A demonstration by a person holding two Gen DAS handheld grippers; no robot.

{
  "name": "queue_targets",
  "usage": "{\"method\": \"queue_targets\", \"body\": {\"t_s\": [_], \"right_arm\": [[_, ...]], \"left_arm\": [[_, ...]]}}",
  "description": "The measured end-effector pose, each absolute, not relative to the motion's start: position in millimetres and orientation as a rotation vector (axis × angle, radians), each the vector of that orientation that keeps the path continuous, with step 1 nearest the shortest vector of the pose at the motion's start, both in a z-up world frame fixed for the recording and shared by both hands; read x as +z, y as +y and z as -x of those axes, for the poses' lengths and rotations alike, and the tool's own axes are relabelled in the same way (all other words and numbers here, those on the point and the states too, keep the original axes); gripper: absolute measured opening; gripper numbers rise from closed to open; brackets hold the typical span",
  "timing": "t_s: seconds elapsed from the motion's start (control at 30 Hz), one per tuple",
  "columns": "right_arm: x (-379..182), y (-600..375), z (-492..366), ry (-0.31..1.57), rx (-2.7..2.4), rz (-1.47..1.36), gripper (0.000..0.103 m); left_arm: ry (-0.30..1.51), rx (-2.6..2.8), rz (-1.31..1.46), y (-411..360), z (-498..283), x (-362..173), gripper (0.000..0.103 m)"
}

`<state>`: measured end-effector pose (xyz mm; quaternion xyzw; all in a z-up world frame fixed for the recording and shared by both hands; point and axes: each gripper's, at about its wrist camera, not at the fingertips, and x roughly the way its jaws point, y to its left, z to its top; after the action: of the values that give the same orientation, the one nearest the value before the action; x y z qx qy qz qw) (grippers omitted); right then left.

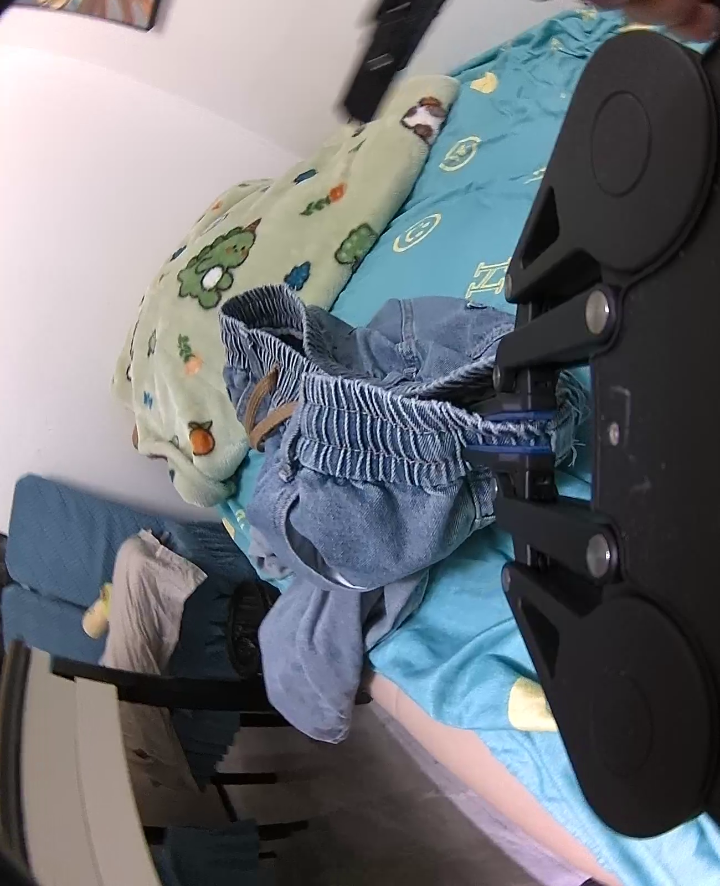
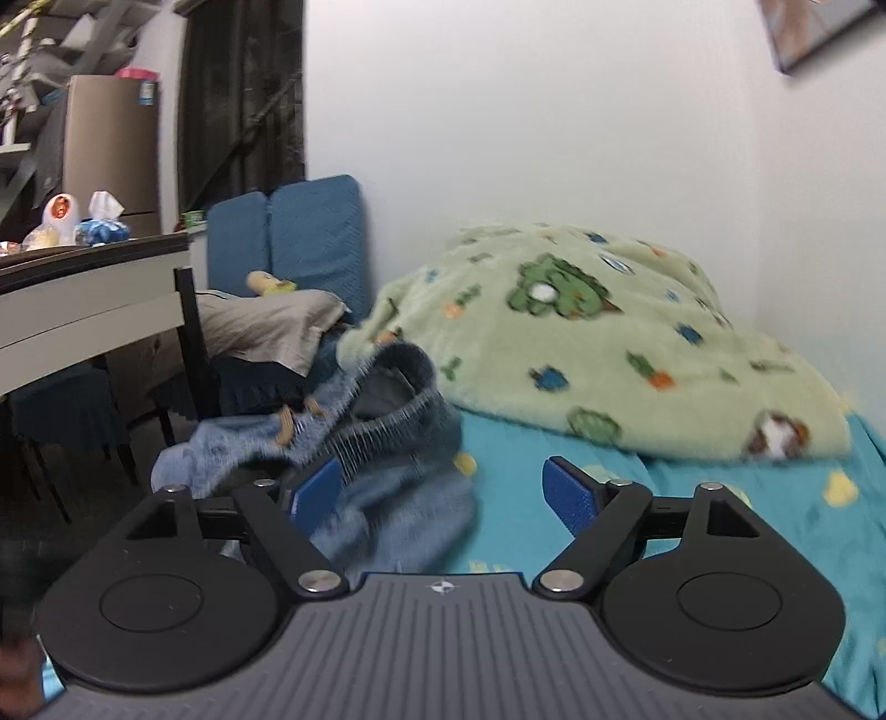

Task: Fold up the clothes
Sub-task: 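Grasp the elastic waistband of the jeans with the left tool, then grasp the waistband beside the left tool with the right tool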

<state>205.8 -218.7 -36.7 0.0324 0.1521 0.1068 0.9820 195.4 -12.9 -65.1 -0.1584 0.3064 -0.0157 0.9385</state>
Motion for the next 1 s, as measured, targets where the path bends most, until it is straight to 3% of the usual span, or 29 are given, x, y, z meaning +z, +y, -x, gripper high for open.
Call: {"method": "queue_targets", "body": {"t_s": [0.17,0.63,0.7,0.73,0.77,0.83,0.97,1.0], "right_arm": [[-20.2,-203.4,-266.2,0.341,0.281,-0.153,0.082],[-38.6,-131.4,-401.7,0.591,0.375,-0.313,0.081],[-43.9,-125.4,-409.6,0.595,0.346,-0.296,0.066],[-46.4,-122.7,-412.9,0.598,0.325,-0.284,0.053],[-49.0,-121.2,-417.8,0.613,0.291,-0.275,0.034],[-50.4,-121.7,-419.4,0.628,0.25,-0.289,0.012],[-31.2,-129.7,-395.6,0.536,0.218,-0.255,0.01],[-25.1,-134.7,-388.7,0.51,0.208,-0.251,0.01]], "left_arm": [[0.655,0.001,0.394,-6.2,-210.9,-75.5,0.007],[0.683,0.055,0.483,12.7,-218.5,-90.9,0.007],[0.679,0.065,0.485,14.2,-219.0,-93.3,0.007],[0.673,0.076,0.479,14.8,-219.2,-94.5,0.007],[0.673,0.083,0.476,15.3,-219.8,-95.2,0.007],[0.676,0.082,0.478,15.5,-220.3,-96.6,0.007],[0.666,0.072,0.45,9.7,-219.2,-97.5,0.012],[0.657,0.072,0.436,7.0,-219.0,-97.8,0.02]]}}
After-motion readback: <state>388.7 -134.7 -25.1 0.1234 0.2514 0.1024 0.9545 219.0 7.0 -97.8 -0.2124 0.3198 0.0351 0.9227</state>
